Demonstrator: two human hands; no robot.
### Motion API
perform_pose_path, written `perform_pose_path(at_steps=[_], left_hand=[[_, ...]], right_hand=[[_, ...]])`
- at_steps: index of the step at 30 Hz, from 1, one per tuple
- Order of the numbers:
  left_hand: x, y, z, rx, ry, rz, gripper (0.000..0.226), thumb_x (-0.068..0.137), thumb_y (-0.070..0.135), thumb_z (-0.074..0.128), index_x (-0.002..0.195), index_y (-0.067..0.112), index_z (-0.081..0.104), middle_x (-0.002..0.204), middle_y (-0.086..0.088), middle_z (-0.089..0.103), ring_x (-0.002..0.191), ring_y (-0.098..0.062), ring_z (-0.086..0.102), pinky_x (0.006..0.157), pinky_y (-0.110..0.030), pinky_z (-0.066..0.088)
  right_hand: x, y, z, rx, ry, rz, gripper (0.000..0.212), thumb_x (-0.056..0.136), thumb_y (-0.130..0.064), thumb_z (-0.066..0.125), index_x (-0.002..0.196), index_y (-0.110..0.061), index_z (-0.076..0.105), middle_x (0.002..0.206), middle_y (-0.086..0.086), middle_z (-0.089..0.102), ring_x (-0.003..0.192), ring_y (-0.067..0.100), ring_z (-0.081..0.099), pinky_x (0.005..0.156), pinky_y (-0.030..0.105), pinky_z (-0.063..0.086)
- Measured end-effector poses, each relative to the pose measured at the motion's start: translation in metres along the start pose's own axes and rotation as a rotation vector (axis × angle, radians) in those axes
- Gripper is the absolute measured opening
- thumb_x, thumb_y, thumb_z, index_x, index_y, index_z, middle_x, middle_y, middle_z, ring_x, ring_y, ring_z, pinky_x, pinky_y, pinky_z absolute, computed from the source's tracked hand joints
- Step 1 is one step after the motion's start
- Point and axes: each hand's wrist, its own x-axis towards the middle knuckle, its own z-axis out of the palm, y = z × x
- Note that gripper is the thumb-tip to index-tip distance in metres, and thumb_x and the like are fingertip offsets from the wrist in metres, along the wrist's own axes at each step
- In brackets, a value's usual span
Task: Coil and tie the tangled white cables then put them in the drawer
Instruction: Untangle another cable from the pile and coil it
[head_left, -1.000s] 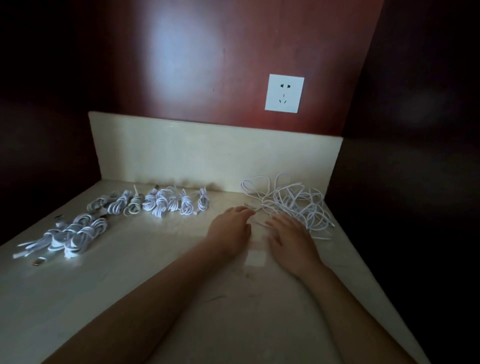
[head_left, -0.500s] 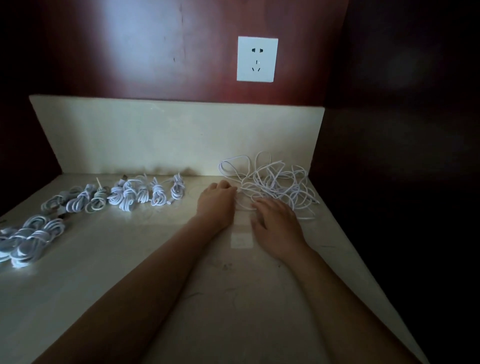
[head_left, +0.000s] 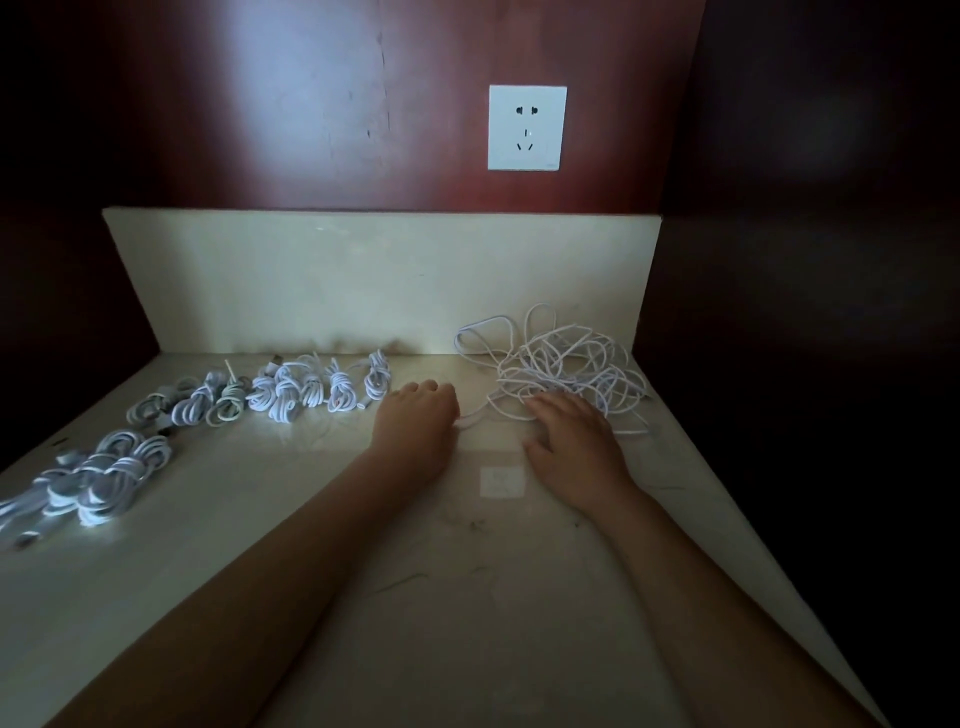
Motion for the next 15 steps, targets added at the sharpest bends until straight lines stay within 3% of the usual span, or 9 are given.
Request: perform_pose_path(at_steps=[4, 8, 10, 12, 15], left_hand=[[-0.026, -0.007, -0.016, -0.233, -0.096, -0.078, 0.021, 0.097, 0.017, 0.04, 0.112, 0.012, 0.054, 0.114, -0.01, 0.062, 0.106, -0.031, 0.057, 0.089, -0.039, 0.045], [-0.044, -0.015, -0.028, -0.491, -0.12, -0.101, 0.031, 0.103, 0.037, 0.036, 0.097, 0.016, 0.059, 0.096, -0.001, 0.065, 0.091, -0.022, 0.06, 0.084, -0.037, 0.046], [-0.051, -0.019, -0.031, -0.542, -0.087, -0.033, 0.031, 0.102, 0.04, 0.041, 0.081, 0.026, 0.061, 0.078, 0.007, 0.061, 0.077, -0.012, 0.057, 0.075, -0.031, 0.044], [-0.055, -0.022, -0.031, -0.657, -0.01, -0.016, 0.033, 0.101, 0.034, 0.047, 0.07, 0.027, 0.058, 0.066, 0.007, 0.056, 0.064, -0.006, 0.052, 0.068, -0.029, 0.041], [-0.054, -0.027, -0.035, -1.076, 0.145, -0.168, 0.038, 0.099, 0.018, 0.049, 0.062, 0.018, 0.054, 0.05, 0.009, 0.048, 0.049, -0.002, 0.042, 0.054, -0.023, 0.035]], right_hand=[[-0.005, -0.004, -0.001, 0.013, 0.069, -0.054, 0.041, 0.088, -0.026, 0.061, 0.13, -0.024, 0.06, 0.137, -0.005, 0.056, 0.134, 0.018, 0.04, 0.111, 0.03, 0.022], [-0.01, -0.018, -0.004, 0.004, 0.216, -0.146, 0.037, 0.078, -0.026, 0.062, 0.114, -0.026, 0.068, 0.111, -0.006, 0.068, 0.107, 0.021, 0.055, 0.092, 0.034, 0.041], [-0.012, -0.035, -0.003, 0.121, 0.255, -0.216, 0.042, 0.079, -0.017, 0.062, 0.12, -0.023, 0.065, 0.112, -0.005, 0.067, 0.105, 0.019, 0.056, 0.089, 0.033, 0.046], [-0.013, -0.059, 0.001, 0.294, 0.186, -0.241, 0.047, 0.081, -0.008, 0.06, 0.126, -0.022, 0.06, 0.118, -0.004, 0.065, 0.11, 0.014, 0.055, 0.093, 0.028, 0.045], [-0.005, -0.094, 0.014, 0.559, 0.096, -0.149, 0.04, 0.088, -0.006, 0.055, 0.124, -0.022, 0.057, 0.115, -0.007, 0.065, 0.109, 0.007, 0.058, 0.094, 0.024, 0.045]])
